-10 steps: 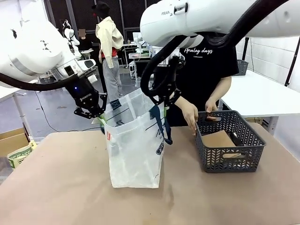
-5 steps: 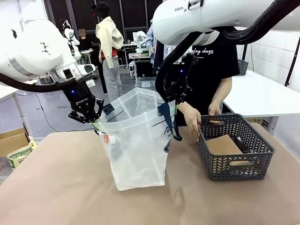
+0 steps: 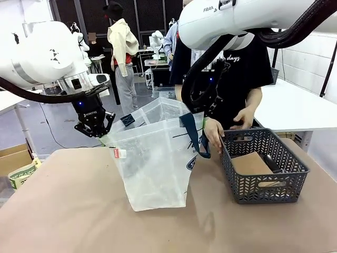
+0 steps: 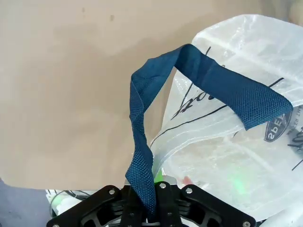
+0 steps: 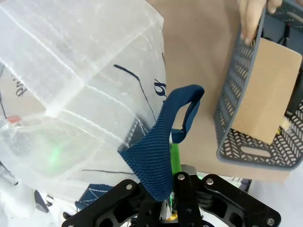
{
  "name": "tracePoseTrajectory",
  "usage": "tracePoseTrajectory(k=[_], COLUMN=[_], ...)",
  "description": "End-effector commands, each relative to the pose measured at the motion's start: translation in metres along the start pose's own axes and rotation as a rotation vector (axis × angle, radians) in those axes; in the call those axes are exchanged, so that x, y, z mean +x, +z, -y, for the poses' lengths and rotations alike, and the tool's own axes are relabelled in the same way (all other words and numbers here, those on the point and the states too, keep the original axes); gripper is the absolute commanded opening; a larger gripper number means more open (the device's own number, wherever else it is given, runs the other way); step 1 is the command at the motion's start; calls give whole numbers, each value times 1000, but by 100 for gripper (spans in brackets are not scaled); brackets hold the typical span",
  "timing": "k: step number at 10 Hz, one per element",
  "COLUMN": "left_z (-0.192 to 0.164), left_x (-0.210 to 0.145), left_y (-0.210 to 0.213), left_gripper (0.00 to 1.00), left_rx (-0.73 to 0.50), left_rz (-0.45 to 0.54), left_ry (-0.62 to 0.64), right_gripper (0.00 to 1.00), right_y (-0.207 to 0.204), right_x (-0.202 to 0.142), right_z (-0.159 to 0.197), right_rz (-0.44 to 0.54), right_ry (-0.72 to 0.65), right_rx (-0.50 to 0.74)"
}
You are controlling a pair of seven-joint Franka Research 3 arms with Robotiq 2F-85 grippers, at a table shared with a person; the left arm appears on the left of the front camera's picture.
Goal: Transfer purchased items from the store into the shopping bag.
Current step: Open the Reusable shopping bag in the center of the table, then move the Reusable shopping bag to the right side of the table.
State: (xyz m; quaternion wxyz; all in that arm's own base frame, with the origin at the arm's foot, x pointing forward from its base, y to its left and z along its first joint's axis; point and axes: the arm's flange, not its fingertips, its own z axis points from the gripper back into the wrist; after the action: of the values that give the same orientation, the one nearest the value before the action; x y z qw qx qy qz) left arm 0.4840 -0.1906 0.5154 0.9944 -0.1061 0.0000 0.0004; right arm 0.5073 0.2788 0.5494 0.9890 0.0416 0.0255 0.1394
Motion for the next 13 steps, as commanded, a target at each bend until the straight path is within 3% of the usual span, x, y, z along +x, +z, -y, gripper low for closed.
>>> tracePoseTrajectory(k=[1,4,6,7,13], left_z=[-3,6,10,7,7], left_x=[11,17,16,14,14], left_y=[-1,-4,-4,-6,-6], left_gripper=[0,0,0,0,0], left_rx=[-10,-75,-129,-52,-52], left_rz=[-23,-13,-26,-16,-16], left_ry=[-72,-110,-177,-97,-97], right_gripper=[0,0,0,0,0], right_y=[-5,-11,-13,-7,-7], right_x=[-10,-5,-2,-2,-2], right_z=[9,5,8,-1,-1], right_rz=[22,-17,-8,-17,-17], right_ry=[110,278,289,253,253], right_rx=[-6,-18,5,-3,-3])
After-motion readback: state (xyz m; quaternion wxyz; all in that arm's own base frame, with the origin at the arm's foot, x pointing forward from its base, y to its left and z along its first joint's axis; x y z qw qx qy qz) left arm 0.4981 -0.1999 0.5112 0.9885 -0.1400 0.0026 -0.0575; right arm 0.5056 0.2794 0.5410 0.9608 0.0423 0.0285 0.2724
